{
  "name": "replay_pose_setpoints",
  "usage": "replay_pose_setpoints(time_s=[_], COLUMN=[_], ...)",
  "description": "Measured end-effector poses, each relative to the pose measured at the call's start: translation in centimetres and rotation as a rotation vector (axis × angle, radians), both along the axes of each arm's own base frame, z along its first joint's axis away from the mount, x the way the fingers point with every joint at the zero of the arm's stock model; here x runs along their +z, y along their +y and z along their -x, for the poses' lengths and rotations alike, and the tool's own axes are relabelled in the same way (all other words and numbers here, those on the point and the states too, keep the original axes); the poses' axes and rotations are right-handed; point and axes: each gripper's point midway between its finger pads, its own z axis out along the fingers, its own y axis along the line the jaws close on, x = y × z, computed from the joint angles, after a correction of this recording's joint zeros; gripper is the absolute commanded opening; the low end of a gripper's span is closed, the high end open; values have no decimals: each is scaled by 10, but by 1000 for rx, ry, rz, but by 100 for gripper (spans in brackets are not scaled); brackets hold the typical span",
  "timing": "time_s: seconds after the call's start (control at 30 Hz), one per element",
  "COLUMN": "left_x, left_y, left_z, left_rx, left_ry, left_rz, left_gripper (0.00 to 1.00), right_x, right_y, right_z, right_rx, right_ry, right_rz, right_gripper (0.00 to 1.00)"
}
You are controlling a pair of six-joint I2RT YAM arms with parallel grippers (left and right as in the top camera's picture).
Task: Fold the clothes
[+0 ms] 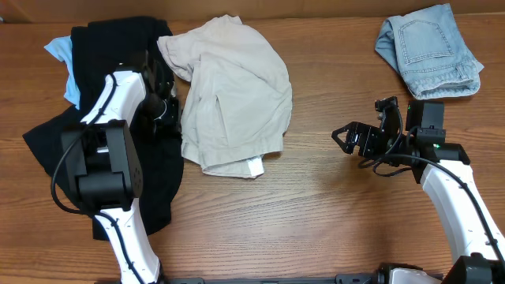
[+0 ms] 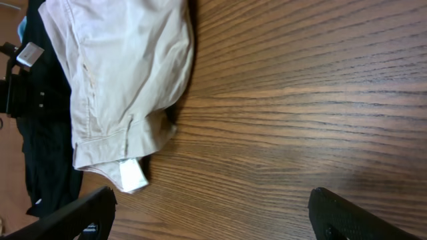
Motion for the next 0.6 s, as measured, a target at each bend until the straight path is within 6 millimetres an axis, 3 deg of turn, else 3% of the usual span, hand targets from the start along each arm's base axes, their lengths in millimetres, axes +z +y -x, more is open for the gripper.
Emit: replay_pose_setpoints(time_s=[0.2,0.23,0.27,0.37,0.6], left_x=[0,0,0,2,4], left_y=[7,7,6,2,1], left_z=[-3,-3,-3,-3,-3], left_rx=[14,14,5,-3,-7], left_ry=[-10,-11,-12,-16,-21], left_rz=[-11,-10,-10,-8,-1], left_gripper=[38,47,69,100,100], right_x=[1,1,1,0,1], right_y=[-1,-1,-1,-1,-1], right_z=[-2,-2,-2,-1,-2], right_rx=[-1,-1,-1,-2,-2], right_ry=[-8,-8,-8,-7,-8], right_rz=[3,3,3,4,3], right_gripper=[96,96,96,96,96])
